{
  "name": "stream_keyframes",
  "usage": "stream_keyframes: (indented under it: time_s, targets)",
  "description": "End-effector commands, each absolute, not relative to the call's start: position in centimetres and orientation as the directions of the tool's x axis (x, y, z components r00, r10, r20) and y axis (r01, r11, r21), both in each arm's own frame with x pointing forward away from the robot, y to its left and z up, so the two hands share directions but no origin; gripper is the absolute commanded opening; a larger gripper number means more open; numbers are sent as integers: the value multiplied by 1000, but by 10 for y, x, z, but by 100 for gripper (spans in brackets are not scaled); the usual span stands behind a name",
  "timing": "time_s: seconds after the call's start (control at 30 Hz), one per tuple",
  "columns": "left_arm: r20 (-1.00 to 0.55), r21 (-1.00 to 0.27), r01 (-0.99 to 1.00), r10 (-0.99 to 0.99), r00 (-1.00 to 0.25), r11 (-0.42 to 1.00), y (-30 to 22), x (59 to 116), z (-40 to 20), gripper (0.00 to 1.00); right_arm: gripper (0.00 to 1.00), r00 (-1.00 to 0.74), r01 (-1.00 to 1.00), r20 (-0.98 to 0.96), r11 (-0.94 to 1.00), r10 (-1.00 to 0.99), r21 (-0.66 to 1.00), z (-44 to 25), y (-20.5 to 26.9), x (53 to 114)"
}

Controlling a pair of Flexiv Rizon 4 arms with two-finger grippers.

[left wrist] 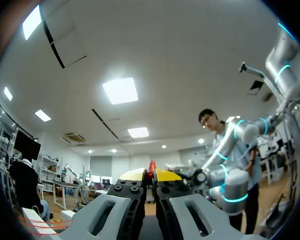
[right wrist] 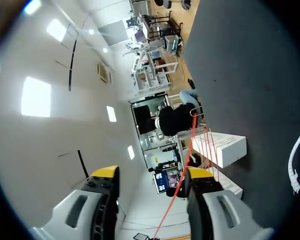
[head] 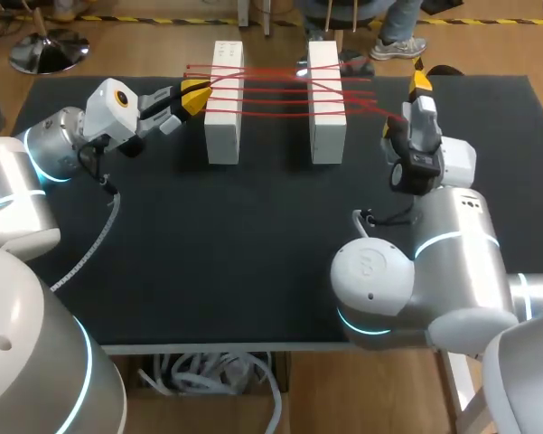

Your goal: Grab the tape and strap the tape.

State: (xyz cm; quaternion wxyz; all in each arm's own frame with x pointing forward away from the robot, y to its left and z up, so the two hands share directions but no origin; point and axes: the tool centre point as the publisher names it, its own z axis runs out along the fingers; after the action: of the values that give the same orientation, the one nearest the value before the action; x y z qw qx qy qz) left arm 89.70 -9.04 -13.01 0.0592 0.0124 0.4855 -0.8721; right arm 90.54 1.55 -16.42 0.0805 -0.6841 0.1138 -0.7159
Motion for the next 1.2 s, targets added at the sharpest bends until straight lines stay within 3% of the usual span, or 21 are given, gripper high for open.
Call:
stream_keyframes:
  time_s: [0.03,0.53,1.2]
  targets:
    - [-79,-846,117,-96,-992,-520,-91,896,-129,0,50,-54,-51,961,-961,-270,-273,-162,18,907]
    - [-79,-846,117,-96,-992,-520,-91,896,-129,0,37,-64,-56,960,-959,-274,-278,-159,19,908]
    - [-79,-846,117,-96,-992,-520,-91,896,-129,0,37,-64,-55,956,-955,-287,-290,-158,21,902]
